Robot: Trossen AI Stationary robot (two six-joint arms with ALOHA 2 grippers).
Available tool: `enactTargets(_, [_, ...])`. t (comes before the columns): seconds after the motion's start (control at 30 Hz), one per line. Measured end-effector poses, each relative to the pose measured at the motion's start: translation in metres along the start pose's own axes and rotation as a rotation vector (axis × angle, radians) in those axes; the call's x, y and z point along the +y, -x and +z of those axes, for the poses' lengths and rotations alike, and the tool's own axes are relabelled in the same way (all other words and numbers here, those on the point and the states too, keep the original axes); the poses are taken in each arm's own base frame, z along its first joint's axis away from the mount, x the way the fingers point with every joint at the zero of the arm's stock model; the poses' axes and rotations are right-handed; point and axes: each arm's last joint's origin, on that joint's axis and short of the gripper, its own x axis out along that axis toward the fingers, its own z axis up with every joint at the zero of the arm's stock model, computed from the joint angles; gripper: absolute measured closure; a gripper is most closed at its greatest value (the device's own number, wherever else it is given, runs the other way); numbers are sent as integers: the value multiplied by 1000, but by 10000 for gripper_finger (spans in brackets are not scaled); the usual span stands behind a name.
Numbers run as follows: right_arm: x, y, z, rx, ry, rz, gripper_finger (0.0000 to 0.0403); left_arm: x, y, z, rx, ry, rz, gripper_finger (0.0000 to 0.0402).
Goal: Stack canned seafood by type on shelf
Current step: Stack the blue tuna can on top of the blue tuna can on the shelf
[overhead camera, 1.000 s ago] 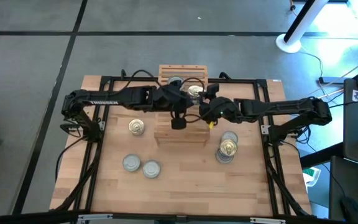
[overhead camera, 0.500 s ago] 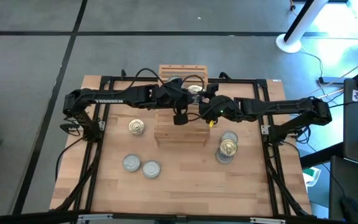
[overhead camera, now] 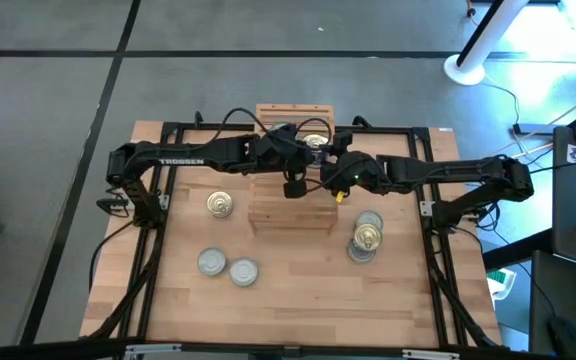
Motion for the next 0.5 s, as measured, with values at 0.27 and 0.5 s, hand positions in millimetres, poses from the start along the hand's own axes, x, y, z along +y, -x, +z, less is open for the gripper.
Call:
enactTargets(0.27, [0,0,1,-9,-3,5,203,-3,-1,2,-14,-10,-1,396])
enactTargets(0.5, [0,0,1,-20,-5,9,146,-2,-1,1,-12,-7,9,396])
